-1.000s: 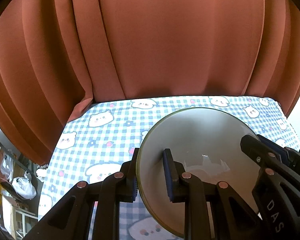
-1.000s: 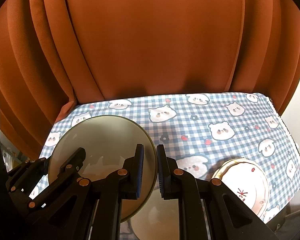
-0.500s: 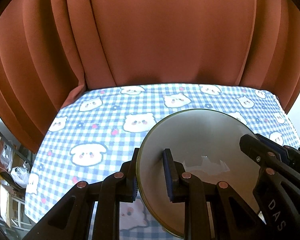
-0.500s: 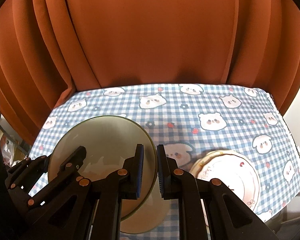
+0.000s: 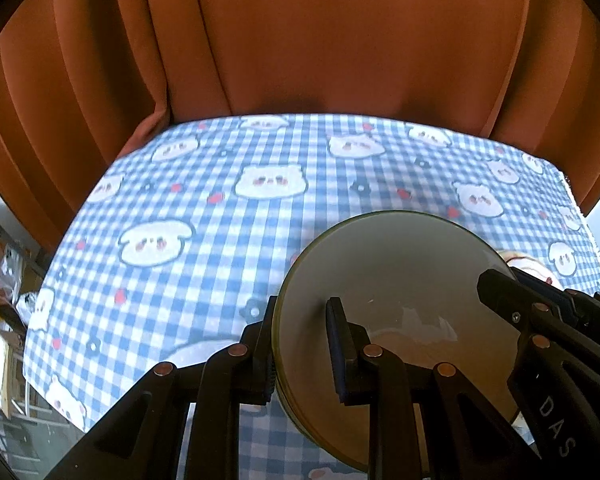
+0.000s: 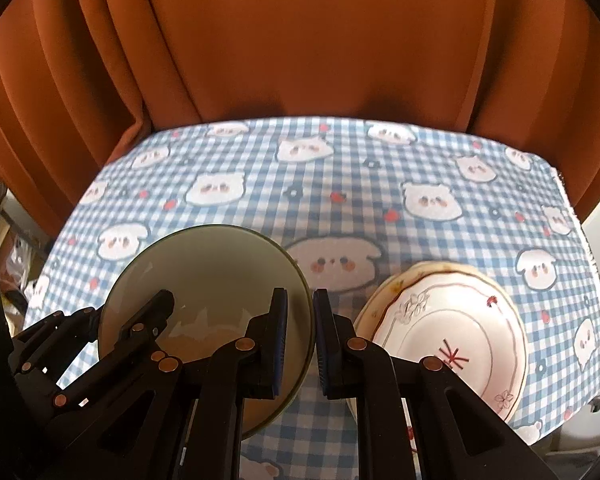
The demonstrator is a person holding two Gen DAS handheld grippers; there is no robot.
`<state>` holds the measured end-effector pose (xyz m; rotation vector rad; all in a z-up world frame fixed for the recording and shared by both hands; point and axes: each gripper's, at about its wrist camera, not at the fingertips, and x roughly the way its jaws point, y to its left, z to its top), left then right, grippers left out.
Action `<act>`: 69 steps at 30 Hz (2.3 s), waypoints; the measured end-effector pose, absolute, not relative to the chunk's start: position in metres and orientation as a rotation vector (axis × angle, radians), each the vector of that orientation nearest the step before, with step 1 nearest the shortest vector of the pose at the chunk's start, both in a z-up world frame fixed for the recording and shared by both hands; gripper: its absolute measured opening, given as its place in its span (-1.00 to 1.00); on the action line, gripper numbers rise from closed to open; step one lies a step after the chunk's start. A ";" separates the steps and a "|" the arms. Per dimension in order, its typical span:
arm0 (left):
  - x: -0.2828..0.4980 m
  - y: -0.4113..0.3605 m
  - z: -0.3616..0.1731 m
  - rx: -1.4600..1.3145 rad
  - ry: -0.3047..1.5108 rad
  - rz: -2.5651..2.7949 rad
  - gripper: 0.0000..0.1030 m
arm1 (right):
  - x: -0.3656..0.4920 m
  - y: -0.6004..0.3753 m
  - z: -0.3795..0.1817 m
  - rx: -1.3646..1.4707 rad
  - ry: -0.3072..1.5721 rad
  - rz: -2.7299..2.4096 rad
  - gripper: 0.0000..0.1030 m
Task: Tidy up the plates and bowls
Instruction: 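Lift the nested white bowls with both tools and carry them toward the plates, then carry the nested bowls with both tools over the red-rimmed plate stack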
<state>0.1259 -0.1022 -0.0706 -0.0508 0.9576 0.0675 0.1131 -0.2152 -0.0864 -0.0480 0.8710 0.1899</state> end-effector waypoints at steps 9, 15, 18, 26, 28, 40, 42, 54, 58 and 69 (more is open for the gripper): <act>0.127 -0.099 -0.083 -0.032 0.983 0.087 -0.62 | 0.122 -0.211 -0.108 -0.060 0.942 0.207 -0.68; 0.129 -0.096 -0.094 -0.040 1.020 0.084 -0.62 | 0.125 -0.204 -0.116 -0.084 0.966 0.200 -0.68; 0.128 -0.098 -0.096 -0.023 1.017 0.088 -0.62 | 0.124 -0.202 -0.117 -0.111 0.955 0.186 -0.68; 0.122 -0.104 -0.099 0.012 1.000 0.112 -0.61 | 0.115 -0.203 -0.121 -0.133 0.928 0.174 -0.68; 0.121 -0.104 -0.099 0.010 0.995 0.118 -0.61 | 0.115 -0.203 -0.122 -0.126 0.924 0.179 -0.68; 0.111 -0.108 -0.097 -0.021 0.997 0.123 0.00 | 0.110 -0.219 -0.125 -0.057 0.948 0.238 -0.67; 0.110 -0.107 -0.097 -0.017 0.999 0.134 0.11 | 0.111 -0.221 -0.126 -0.043 0.959 0.244 -0.59; 0.119 -0.095 -0.105 -0.034 1.054 0.059 0.53 | 0.126 -0.227 -0.140 0.078 1.020 0.257 0.12; 0.128 -0.095 -0.111 -0.029 1.086 0.017 0.55 | 0.131 -0.223 -0.146 0.090 1.041 0.258 0.12; 0.145 -0.100 -0.121 0.027 1.150 -0.091 0.56 | 0.147 -0.223 -0.167 0.225 1.135 0.238 -0.08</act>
